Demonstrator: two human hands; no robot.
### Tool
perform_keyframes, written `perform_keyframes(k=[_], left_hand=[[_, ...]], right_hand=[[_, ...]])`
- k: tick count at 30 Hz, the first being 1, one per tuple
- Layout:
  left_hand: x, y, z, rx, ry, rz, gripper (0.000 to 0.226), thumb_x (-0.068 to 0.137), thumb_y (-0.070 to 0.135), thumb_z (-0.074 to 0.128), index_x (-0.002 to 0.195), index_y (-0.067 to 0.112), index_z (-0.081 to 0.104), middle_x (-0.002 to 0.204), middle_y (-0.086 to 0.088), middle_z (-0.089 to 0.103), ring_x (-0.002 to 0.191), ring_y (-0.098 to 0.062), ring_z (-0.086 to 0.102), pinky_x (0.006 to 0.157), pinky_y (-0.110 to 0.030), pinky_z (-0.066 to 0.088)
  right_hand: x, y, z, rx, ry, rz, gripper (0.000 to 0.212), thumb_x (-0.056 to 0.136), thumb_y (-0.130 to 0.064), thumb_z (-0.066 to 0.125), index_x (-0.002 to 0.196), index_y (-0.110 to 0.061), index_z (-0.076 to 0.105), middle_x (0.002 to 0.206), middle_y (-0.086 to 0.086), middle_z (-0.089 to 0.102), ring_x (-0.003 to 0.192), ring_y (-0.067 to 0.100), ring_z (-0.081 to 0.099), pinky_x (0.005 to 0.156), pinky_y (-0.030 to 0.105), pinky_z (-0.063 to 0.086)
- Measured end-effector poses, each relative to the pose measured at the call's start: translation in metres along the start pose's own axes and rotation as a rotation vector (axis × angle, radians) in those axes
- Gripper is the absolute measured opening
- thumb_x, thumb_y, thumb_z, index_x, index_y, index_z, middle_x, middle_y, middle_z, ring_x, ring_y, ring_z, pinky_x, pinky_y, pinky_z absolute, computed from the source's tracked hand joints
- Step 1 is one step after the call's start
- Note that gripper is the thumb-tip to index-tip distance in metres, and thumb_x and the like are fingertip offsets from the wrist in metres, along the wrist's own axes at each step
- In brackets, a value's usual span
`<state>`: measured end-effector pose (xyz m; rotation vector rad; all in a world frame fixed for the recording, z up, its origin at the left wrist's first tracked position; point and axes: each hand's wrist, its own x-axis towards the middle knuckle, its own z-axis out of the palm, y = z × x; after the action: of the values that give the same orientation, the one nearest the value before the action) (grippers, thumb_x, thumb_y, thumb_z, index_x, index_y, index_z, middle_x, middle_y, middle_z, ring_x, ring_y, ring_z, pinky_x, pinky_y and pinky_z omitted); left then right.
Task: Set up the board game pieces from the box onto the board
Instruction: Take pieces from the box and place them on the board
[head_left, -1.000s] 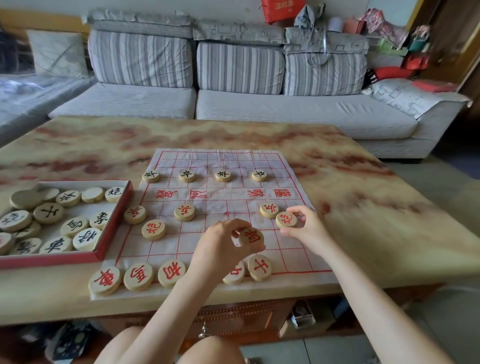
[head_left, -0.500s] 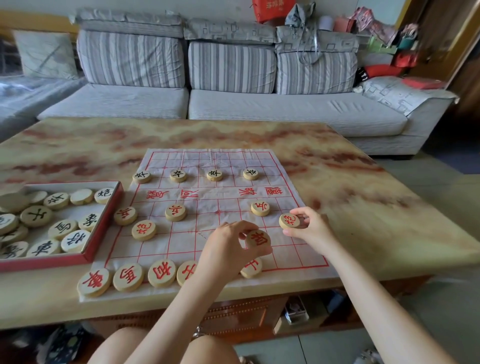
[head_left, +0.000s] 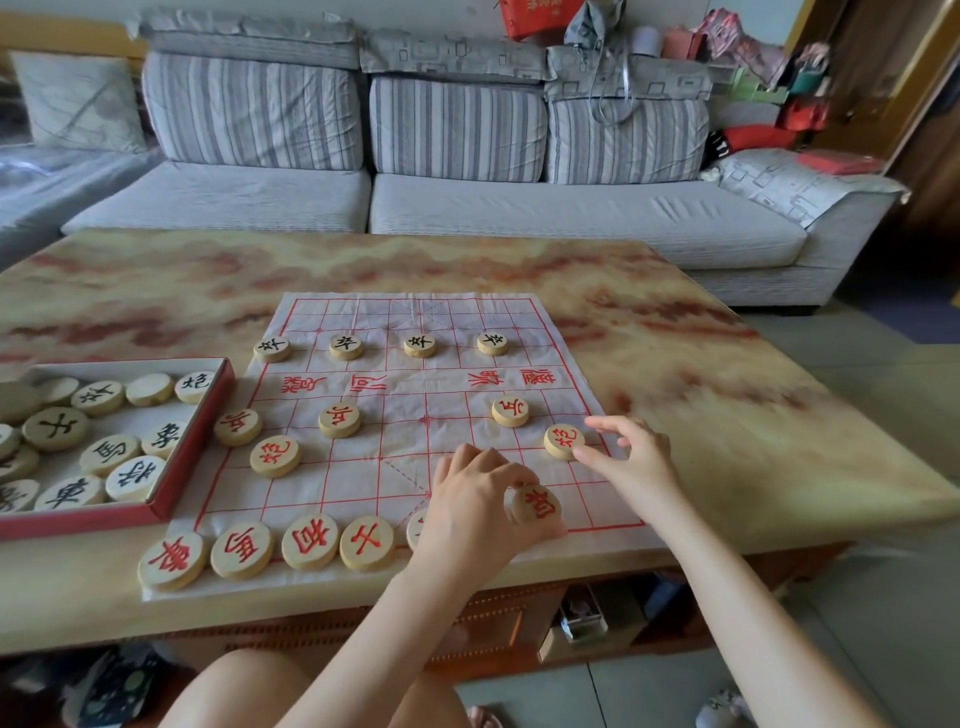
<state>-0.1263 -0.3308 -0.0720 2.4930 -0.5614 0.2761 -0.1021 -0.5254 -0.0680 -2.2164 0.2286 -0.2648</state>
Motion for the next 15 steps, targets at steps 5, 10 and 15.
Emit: perform_keyframes(k=[5,10,15], left_hand=[[-0.006,0.003,0.011,0.077,-0.021,0.039,0.062,0.062,0.075,0.054,0.108,0.034,0.063,0.104,0.017,0.059,0.104,-0.009,0.038,0.088,-0.024,0.021],[-0.008,0.001,0.014,0.140,-0.032,0.067,0.068,0.063,0.076,0.050,0.114,0.033,0.059,0.110,0.017,0.059,0.108,-0.011,0.036,0.088,-0.026,0.019],[-0.007,-0.005,0.001,0.061,-0.013,0.027,0.070,0.060,0.076,0.049,0.117,0.036,0.058,0.117,0.018,0.056,0.112,-0.010,0.036,0.092,-0.026,0.023]], right_hand=[[-0.007,-0.006,-0.002,0.007,-0.008,-0.029,0.030,0.081,-0.022,0.069,0.111,-0.026,0.064,0.104,-0.009,0.046,0.107,0.014,0.042,0.089,0.026,0.036],[-0.011,-0.011,0.005,0.018,-0.020,-0.039,0.028,0.080,-0.017,0.069,0.107,-0.024,0.066,0.099,-0.010,0.049,0.104,0.012,0.045,0.090,0.024,0.038],[-0.013,-0.018,0.012,0.033,-0.030,-0.083,0.026,0.079,-0.014,0.070,0.104,-0.021,0.067,0.098,-0.011,0.055,0.088,0.000,0.050,0.073,0.002,0.038]])
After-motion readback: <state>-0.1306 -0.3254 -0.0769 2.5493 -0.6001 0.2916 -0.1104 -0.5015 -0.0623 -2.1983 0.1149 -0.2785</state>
